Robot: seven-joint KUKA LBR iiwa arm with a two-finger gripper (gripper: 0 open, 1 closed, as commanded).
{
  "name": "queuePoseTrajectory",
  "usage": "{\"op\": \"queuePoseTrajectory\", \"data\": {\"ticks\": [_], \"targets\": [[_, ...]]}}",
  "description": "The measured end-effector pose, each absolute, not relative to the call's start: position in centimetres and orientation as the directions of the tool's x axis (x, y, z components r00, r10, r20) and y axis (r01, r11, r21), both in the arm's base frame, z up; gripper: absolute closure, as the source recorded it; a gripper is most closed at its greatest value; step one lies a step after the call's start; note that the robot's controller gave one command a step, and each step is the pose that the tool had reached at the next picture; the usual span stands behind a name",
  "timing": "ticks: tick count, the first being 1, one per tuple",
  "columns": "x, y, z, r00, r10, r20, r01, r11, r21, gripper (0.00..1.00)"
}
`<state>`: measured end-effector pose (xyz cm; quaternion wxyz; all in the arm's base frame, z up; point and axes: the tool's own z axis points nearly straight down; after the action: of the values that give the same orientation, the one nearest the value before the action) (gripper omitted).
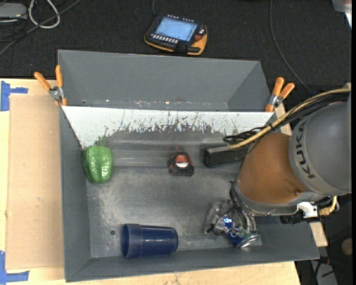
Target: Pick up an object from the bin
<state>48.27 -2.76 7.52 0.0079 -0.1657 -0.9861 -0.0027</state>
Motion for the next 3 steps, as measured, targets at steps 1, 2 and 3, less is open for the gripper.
{"op": "queuePoseTrajectory", "data": {"ticks": [1, 2, 3], "targets": [[49.39, -2.14, 8.16, -0.951, 0.309, 0.018, 0.309, 0.951, 0.004, 0.00], [49.38, -2.13, 8.16, -0.951, 0.309, 0.018, 0.309, 0.951, 0.004, 0.00], [49.38, -2.13, 8.16, -0.951, 0.309, 0.018, 0.309, 0.951, 0.004, 0.00]]}}
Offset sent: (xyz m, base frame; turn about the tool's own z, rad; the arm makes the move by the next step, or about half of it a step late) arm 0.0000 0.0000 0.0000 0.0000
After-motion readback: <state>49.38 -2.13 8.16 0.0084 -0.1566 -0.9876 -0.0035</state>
